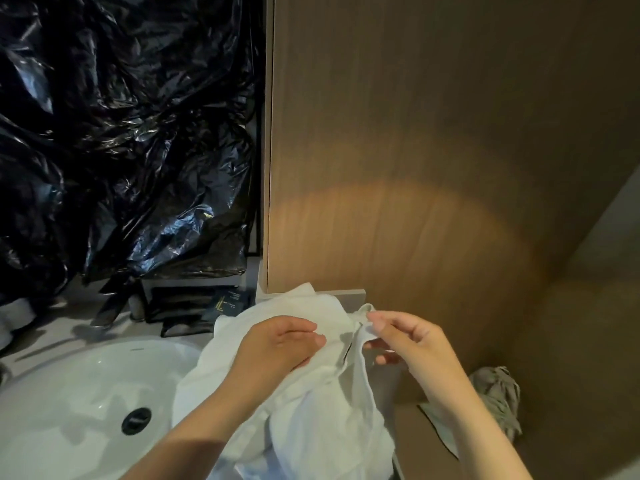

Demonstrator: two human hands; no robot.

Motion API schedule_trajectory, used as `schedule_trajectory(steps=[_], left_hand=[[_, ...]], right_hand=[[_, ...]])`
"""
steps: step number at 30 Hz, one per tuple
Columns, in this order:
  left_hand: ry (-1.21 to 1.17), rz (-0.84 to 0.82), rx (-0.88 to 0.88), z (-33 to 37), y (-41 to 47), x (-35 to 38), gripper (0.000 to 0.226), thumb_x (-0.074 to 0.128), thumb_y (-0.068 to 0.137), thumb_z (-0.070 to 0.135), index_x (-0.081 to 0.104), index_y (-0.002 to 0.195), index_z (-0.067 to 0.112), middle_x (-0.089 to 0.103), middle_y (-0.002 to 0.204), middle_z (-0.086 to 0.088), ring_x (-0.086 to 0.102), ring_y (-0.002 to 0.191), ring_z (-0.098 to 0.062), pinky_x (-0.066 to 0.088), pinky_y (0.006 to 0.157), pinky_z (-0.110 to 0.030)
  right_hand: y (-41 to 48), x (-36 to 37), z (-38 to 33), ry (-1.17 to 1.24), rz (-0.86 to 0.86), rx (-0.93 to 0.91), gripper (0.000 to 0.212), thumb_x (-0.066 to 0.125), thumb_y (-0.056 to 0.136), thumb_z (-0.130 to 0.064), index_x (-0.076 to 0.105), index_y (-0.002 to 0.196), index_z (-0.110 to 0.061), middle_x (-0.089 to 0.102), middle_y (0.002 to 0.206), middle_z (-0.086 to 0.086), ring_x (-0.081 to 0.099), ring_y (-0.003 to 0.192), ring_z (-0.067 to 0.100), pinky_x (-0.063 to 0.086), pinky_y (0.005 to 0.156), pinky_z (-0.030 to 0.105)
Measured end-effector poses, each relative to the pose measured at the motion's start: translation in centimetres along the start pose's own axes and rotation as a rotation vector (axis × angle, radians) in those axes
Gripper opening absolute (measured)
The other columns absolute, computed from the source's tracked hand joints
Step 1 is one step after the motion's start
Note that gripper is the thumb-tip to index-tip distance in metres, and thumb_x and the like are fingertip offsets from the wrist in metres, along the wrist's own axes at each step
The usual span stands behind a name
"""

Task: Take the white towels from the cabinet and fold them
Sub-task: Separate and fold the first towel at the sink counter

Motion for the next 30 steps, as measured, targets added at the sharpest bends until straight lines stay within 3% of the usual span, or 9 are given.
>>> schedule_trajectory(steps=[4,9,14,17,21,23,26,30], left_hand=[[0.305,-0.036,0.191,1.2,0.0,2.0,0.015,0.083,0.072,0.021,0.074,0.084,0.023,0.07,0.072,0.01,0.063,0.066,-0.005,0.053,0.072,-0.019],[0.59,-0.092,0.339,1.8,0.6,5.0,0.018,0.078,0.074,0.041,0.069,0.084,0.03,0.068,0.081,0.014,0.061,0.076,-0.003,0.047,0.07,-0.017],[0.906,-0.145,0.438,2.5,0.3,9.0,0.03,0.072,0.077,0.051,0.065,0.1,0.032,0.061,0.094,0.018,0.053,0.08,-0.004,0.039,0.072,-0.014],[1.026,-0.143,0.441,2.2,0.8,9.9,0.015,0.066,0.085,0.041,0.056,0.084,0.03,0.052,0.08,0.014,0.053,0.079,-0.008,0.03,0.063,-0.015],[0.863,-0.093,0.35,1.8,2.0,8.2,0.029,0.068,0.085,0.027,0.052,0.061,0.027,0.047,0.058,0.011,0.045,0.061,-0.005,0.027,0.053,-0.012],[0.696,-0.049,0.308,2.2,2.2,6.9,0.03,0.072,0.083,0.023,0.054,0.058,0.02,0.045,0.054,0.01,0.04,0.054,-0.007,0.029,0.053,-0.015],[0.495,-0.025,0.266,3.2,1.4,5.5,0.041,0.072,0.083,0.014,0.048,0.05,0.023,0.039,0.048,0.01,0.034,0.046,-0.006,0.031,0.05,-0.018],[0.385,-0.017,0.309,5.4,-0.2,4.0,0.027,0.069,0.085,0.008,0.058,0.061,0.011,0.048,0.05,0.004,0.046,0.045,-0.007,0.039,0.051,-0.012]], right_hand=[[-0.5,-2.2,0.3,-0.022,0.066,-0.004,0.014,0.065,0.091,-0.021,0.076,0.099,-0.018,0.076,0.094,-0.002,0.073,0.083,0.016,0.057,0.066,0.023],[-1.7,-5.0,0.9,-0.055,0.111,-0.021,0.014,0.064,0.091,-0.019,0.075,0.1,-0.02,0.075,0.092,-0.011,0.07,0.085,0.005,0.057,0.064,0.02],[-2.6,-6.0,1.4,-0.03,0.079,-0.018,0.015,0.063,0.092,-0.019,0.073,0.103,-0.021,0.076,0.095,-0.012,0.07,0.09,0.004,0.059,0.068,0.022],[-2.8,-6.2,2.0,0.004,0.008,0.007,0.023,0.062,0.092,-0.016,0.069,0.112,-0.022,0.076,0.102,-0.005,0.071,0.096,0.011,0.059,0.073,0.026],[-3.0,-6.1,2.2,0.057,-0.074,0.008,0.028,0.06,0.092,-0.012,0.066,0.117,-0.022,0.076,0.105,0.001,0.072,0.096,0.017,0.058,0.073,0.026],[-2.8,-6.3,1.9,0.039,-0.044,-0.013,0.024,0.06,0.092,-0.01,0.069,0.113,-0.019,0.077,0.1,0.001,0.072,0.093,0.018,0.057,0.07,0.025],[-2.1,-6.3,1.0,-0.031,0.026,-0.086,0.016,0.063,0.091,-0.007,0.076,0.1,-0.013,0.077,0.089,0.003,0.072,0.085,0.02,0.057,0.066,0.025],[-1.3,-4.5,-1.0,-0.122,0.012,-0.197,0.014,0.066,0.09,-0.007,0.077,0.089,-0.014,0.072,0.073,0.005,0.065,0.066,0.016,0.056,0.066,0.026]])
Point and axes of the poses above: each hand's wrist, its own y-axis towards the middle knuckle, its own x-axis out of the palm, z = x × y, the point moved 10 cm from there along y, towards the middle knuckle
